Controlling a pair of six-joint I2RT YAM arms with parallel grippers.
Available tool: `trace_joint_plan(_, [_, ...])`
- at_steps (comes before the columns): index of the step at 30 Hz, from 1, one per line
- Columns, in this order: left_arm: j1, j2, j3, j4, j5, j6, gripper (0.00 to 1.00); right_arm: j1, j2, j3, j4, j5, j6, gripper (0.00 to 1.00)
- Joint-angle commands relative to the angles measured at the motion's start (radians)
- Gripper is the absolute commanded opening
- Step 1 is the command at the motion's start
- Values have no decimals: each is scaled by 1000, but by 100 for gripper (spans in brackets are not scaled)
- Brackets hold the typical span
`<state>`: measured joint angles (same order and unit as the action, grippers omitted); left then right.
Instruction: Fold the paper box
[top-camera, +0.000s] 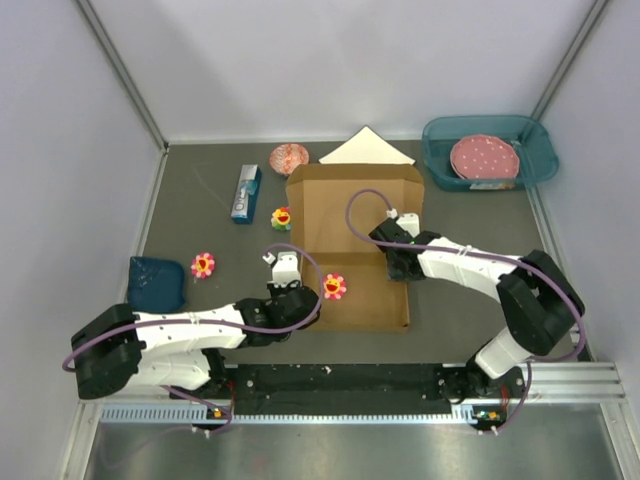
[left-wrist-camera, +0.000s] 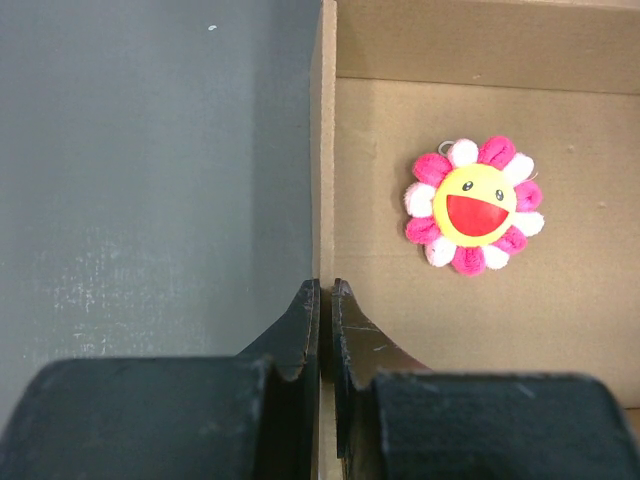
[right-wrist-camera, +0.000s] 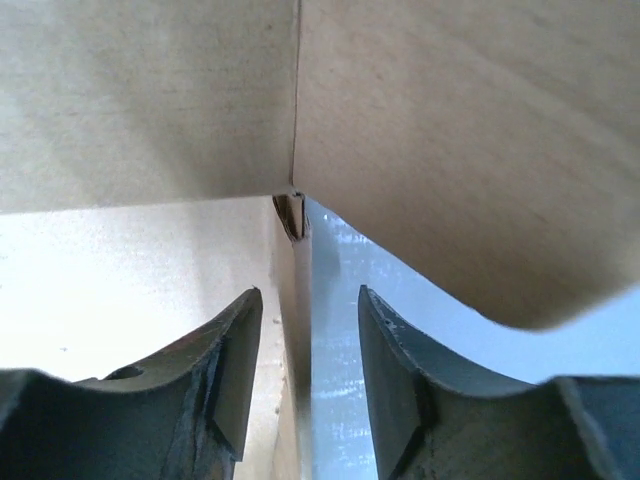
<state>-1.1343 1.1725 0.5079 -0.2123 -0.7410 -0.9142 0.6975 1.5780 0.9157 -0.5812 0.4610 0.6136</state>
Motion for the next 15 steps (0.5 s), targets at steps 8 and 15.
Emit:
trace_joint_plan(8, [-4,-7,17,41,-20,-18,0,7,-144,-29,-55,-81,11,47])
trace_joint_plan(15, [-4,1,20,44,-14,-31,0,65,-118,-112,-60,-104,49,36])
